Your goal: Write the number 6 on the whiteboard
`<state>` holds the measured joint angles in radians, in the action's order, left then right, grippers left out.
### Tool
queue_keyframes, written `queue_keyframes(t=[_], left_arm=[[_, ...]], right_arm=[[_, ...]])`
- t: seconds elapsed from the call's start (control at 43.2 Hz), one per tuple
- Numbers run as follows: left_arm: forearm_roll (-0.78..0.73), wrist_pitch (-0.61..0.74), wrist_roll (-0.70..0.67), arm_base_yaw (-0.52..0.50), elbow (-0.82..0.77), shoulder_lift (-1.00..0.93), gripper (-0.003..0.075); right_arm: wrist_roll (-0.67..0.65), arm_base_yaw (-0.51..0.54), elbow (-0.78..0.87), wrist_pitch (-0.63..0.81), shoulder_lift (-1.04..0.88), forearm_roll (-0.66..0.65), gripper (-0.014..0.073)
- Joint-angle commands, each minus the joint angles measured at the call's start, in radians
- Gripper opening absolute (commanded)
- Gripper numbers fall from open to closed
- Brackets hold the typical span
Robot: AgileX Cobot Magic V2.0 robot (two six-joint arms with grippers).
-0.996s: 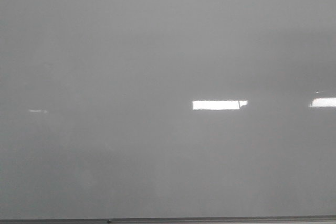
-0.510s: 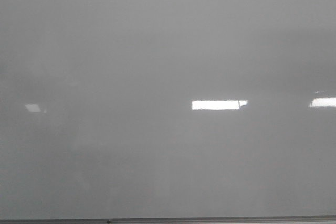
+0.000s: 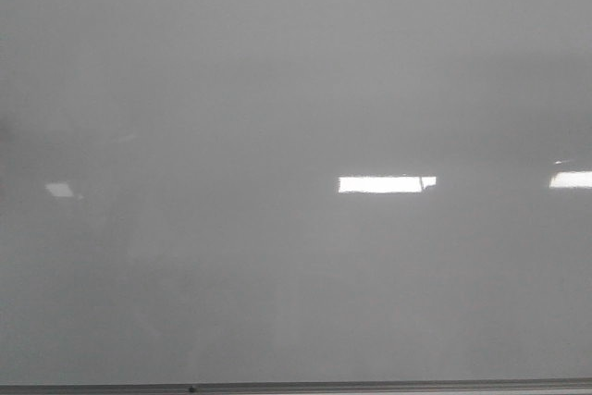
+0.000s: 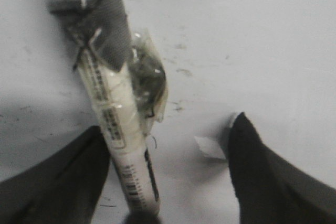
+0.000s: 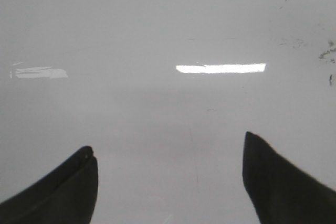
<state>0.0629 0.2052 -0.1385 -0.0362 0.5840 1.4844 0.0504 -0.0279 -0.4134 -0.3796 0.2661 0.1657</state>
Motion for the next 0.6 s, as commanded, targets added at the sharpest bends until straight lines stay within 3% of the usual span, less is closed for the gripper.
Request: queue_keyframes(t=[0.0, 0.208, 0.301, 0.394, 0.51, 0.579], left_arm=[[0.029, 0.08, -0.007, -0.006, 0.032, -0.006, 0.0277], [0.025, 0.053, -0.007, -0.006, 0.032, -0.029, -0.0011], [-0.018, -0.022, -0.007, -0.006, 0.037, -0.075, -0.002], [-0.106, -0.189, -0.007, 0.012, 0.073, -0.145, -0.002], [-0.209, -0.459, 0.014, 0.09, 0.163, -0.207, -0.002], [-0.22, -0.657, 0.112, 0.178, 0.233, -0.216, -0.002]], right_arm=[[0.012, 0.002, -0.035, 0.086, 0.017, 0.004, 0.0589], [0.012, 0.002, -0.035, 0.086, 0.017, 0.004, 0.0589], [0.012, 0.002, -0.035, 0.085, 0.017, 0.004, 0.0589], [0.012, 0.002, -0.035, 0.073, 0.018, 0.004, 0.0589], [0.012, -0.001, -0.052, 0.017, 0.043, 0.004, 0.0589], [0.019, -0.007, -0.074, -0.043, 0.086, 0.004, 0.0589]])
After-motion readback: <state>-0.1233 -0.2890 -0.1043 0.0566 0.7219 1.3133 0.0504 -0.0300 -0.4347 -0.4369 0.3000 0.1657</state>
